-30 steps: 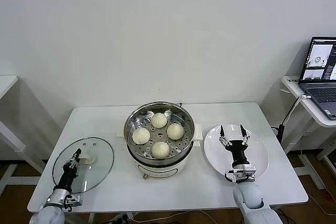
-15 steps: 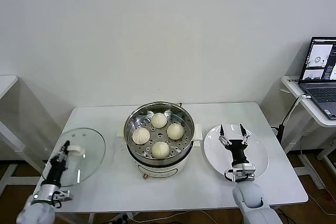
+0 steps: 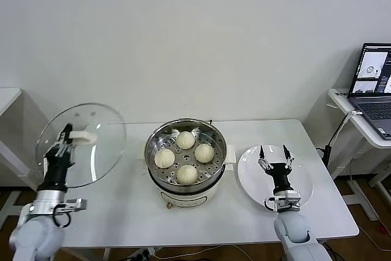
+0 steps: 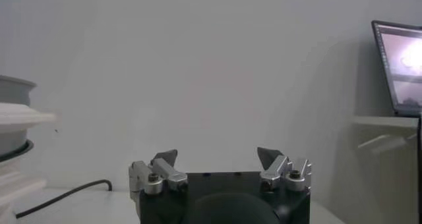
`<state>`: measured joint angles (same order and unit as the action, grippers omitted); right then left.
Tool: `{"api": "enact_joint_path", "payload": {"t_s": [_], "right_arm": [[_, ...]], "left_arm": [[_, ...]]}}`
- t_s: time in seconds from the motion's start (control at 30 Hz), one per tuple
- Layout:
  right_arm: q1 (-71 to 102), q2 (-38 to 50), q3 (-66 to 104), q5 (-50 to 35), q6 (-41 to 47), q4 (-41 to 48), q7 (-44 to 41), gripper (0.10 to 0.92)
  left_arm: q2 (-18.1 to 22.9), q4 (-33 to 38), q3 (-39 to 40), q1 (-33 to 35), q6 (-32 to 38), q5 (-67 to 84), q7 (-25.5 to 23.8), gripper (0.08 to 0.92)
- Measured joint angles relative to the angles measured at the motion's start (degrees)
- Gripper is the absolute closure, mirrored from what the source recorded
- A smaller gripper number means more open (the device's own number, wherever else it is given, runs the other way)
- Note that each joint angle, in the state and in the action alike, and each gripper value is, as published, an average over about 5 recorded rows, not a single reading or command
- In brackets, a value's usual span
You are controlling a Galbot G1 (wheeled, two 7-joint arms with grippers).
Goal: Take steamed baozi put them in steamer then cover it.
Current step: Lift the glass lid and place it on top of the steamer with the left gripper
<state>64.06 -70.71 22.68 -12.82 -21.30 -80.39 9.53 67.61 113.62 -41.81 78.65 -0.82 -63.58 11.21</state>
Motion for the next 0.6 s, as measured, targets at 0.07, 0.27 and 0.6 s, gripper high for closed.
{"api": "enact_joint_path", "payload": {"t_s": [0.07, 0.27, 0.6], "right_arm": [[0.01, -0.07, 0.18, 0.05, 0.09, 0.16, 0.01, 0.203], [-0.10, -0.49, 0.65, 0.37, 0.33, 0.53, 0.07, 0.203], [-0.23, -1.48, 1.48, 1.15, 0.43, 1.23, 0.11, 0.203]], "left_arm": [[0.43, 3.07, 3.04, -0.59, -2.56, -0.03, -1.75, 0.812], [2.66, 8.25, 13.60, -3.87, -9.76, -1.81, -6.88, 0.812], [7.25, 8.85, 28.88, -9.98, -17.43, -10.52, -16.11, 0.812]]}}
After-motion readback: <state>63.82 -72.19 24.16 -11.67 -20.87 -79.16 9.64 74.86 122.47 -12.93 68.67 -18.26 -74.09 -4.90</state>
